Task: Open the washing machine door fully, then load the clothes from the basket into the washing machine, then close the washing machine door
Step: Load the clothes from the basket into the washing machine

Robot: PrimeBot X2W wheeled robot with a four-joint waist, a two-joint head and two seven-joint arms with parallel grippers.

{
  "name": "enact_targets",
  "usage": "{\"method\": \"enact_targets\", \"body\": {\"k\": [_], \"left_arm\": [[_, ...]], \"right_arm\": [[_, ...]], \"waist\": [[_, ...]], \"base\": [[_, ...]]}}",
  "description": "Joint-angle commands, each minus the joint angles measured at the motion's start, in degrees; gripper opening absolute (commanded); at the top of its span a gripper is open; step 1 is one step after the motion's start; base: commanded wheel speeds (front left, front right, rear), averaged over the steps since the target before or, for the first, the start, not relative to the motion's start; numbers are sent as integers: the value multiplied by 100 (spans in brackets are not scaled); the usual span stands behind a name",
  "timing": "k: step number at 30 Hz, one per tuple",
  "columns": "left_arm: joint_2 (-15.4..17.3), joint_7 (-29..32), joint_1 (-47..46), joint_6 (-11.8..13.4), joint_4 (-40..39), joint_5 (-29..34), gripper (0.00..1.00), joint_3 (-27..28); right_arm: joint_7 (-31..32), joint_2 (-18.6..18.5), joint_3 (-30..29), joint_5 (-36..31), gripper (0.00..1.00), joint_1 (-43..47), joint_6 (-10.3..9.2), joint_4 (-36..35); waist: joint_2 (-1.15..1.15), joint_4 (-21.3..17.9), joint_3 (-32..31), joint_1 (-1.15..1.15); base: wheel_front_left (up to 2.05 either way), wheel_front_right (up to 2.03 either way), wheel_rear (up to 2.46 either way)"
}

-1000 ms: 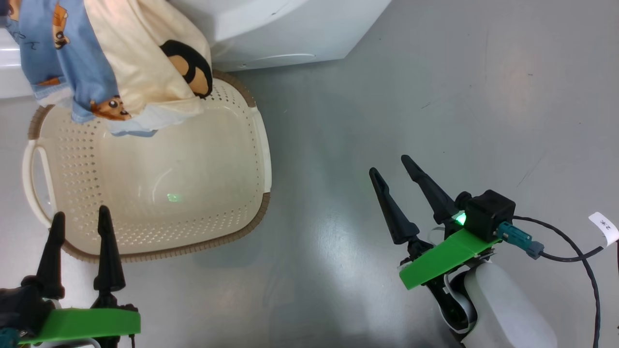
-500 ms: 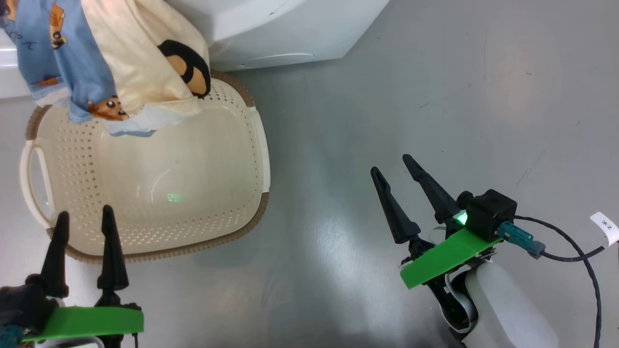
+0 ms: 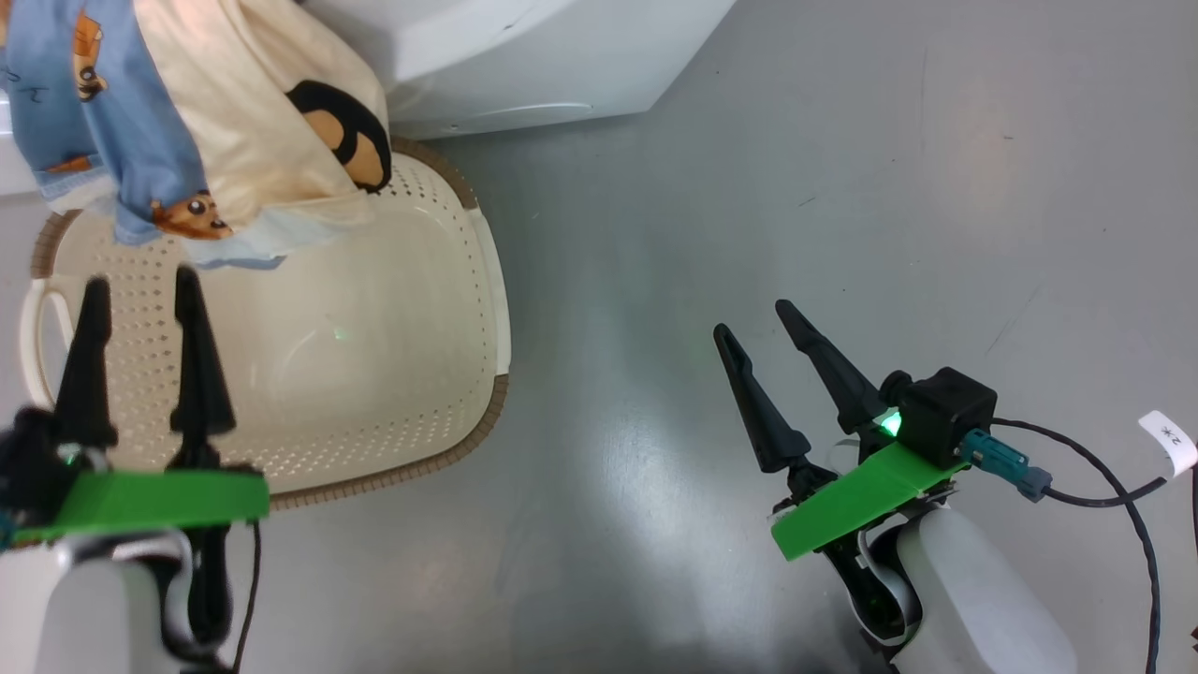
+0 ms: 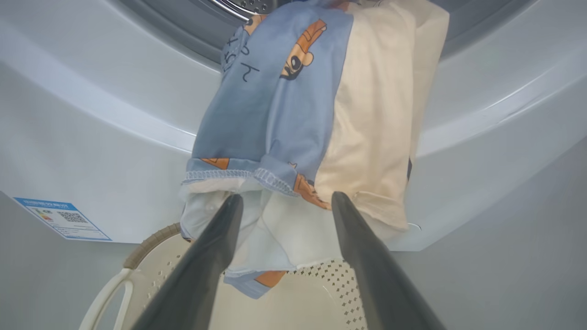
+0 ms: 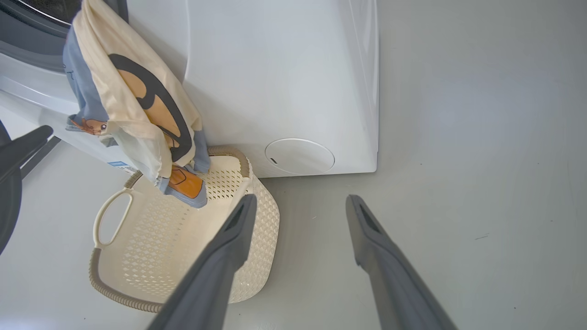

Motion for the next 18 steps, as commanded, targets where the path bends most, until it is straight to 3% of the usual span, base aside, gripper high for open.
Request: {"method": "enact_targets", "body": {"k": [1,11,18], "left_arm": [[74,-30,-73,-38,20,90,100,124],[74,-30,-1034,-232,1187,279,100,158],[79,-30,-1459,-250,1973,294,100,472]], "right_arm": [[-28,79,96,30,100,126,9,-96],[-28,116,162,43,100,89,9,-95],[-28,136,203,65,100,61,9,-84]], "waist": [[0,-4,6,0],[0,-166,112,0],[0,-253,230,0]], "base": [[0,0,0],[0,0,0],[0,0,0]]}}
